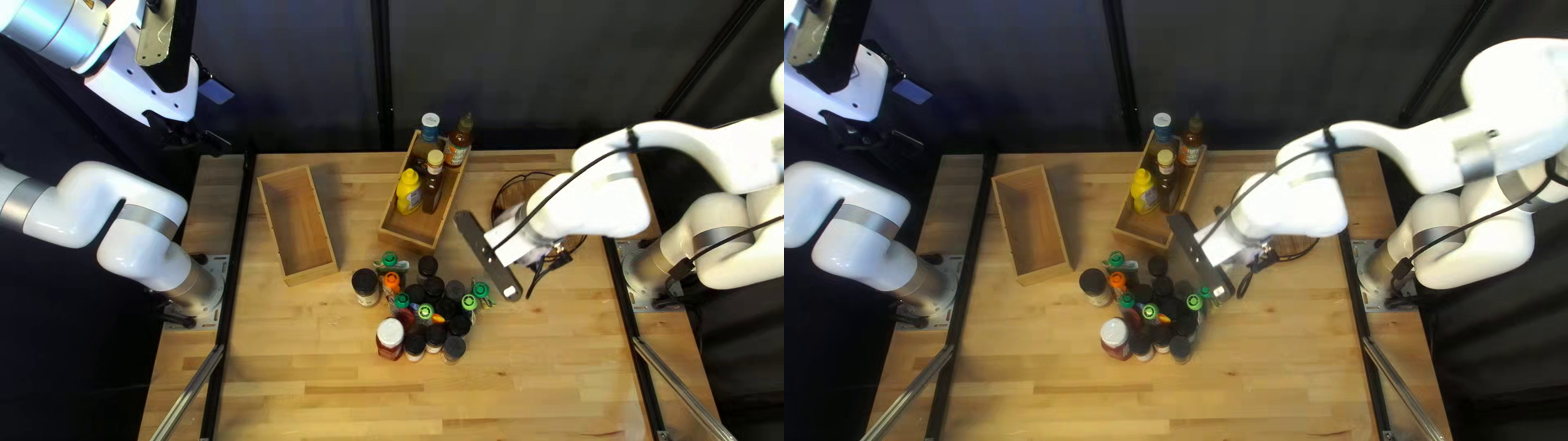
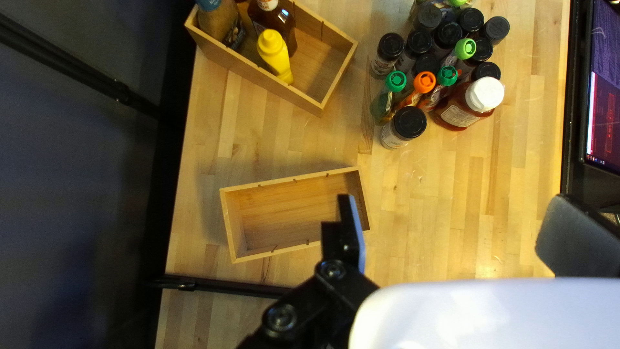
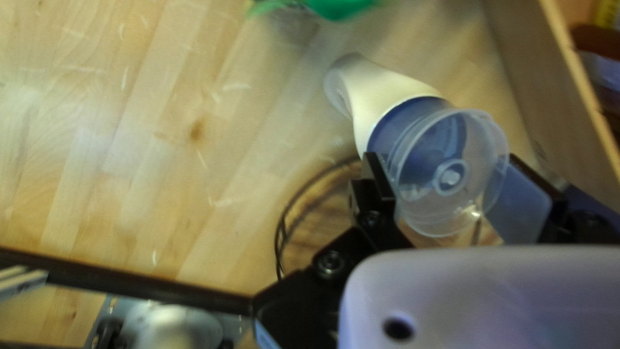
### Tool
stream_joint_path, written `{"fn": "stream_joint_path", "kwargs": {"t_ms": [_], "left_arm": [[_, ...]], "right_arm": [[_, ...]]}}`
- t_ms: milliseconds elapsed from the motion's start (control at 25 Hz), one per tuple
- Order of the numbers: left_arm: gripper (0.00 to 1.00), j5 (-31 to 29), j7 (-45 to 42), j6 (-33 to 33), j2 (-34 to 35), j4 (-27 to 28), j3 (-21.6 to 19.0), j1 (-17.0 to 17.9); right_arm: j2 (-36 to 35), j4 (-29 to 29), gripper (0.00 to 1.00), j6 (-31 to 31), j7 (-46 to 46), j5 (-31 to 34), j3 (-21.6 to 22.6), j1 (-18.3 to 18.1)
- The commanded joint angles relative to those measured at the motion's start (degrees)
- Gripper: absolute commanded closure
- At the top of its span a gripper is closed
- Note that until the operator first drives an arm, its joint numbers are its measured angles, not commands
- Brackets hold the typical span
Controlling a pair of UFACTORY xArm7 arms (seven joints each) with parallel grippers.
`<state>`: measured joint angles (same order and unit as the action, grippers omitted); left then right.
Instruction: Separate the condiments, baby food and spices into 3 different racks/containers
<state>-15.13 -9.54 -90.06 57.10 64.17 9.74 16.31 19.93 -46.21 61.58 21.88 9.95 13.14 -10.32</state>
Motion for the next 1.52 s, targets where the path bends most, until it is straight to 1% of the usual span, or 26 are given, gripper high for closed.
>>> {"fn": "stream_joint_path", "kwargs": {"t_ms": [40, 120, 160, 200, 440, 560, 880, 1240, 1520], "left_arm": [[0.00, 0.0, 0.0, 0.0, 0.0, 0.0, 0.0, 0.0], [0.00, 0.0, 0.0, 0.0, 0.0, 0.0, 0.0, 0.0], [0.00, 0.0, 0.0, 0.0, 0.0, 0.0, 0.0, 0.0], [0.00, 0.0, 0.0, 0.0, 0.0, 0.0, 0.0, 0.0], [0.00, 0.0, 0.0, 0.0, 0.0, 0.0, 0.0, 0.0], [0.00, 0.0, 0.0, 0.0, 0.0, 0.0, 0.0, 0.0], [0.00, 0.0, 0.0, 0.0, 0.0, 0.0, 0.0, 0.0], [0.00, 0.0, 0.0, 0.0, 0.0, 0.0, 0.0, 0.0], [0.00, 0.0, 0.0, 0.0, 0.0, 0.0, 0.0, 0.0]], "right_arm": [[-1.8, -6.6, 1.00, 4.1, 1.9, 2.1, -2.0, -2.5], [-3.7, -9.5, 1.00, 4.5, 2.9, 2.5, -2.7, -3.2], [-4.0, -10.0, 1.00, 4.5, 3.0, 2.6, -2.8, -3.3], [-5.9, -12.3, 1.00, 4.5, 3.4, 2.8, -3.1, -3.6], [-15.4, -20.6, 1.00, 2.8, 1.6, 2.2, -3.7, -4.6], [-18.1, -22.3, 1.00, 1.9, 0.3, 1.6, -4.0, -4.8], [-23.8, -24.3, 1.00, -2.0, -3.1, 1.1, -4.9, -5.6], [-26.2, -24.2, 1.00, -3.9, -5.4, 2.6, -5.7, -6.1], [-26.8, -22.5, 1.00, -5.5, -7.7, 5.0, -6.2, -6.1]]}}
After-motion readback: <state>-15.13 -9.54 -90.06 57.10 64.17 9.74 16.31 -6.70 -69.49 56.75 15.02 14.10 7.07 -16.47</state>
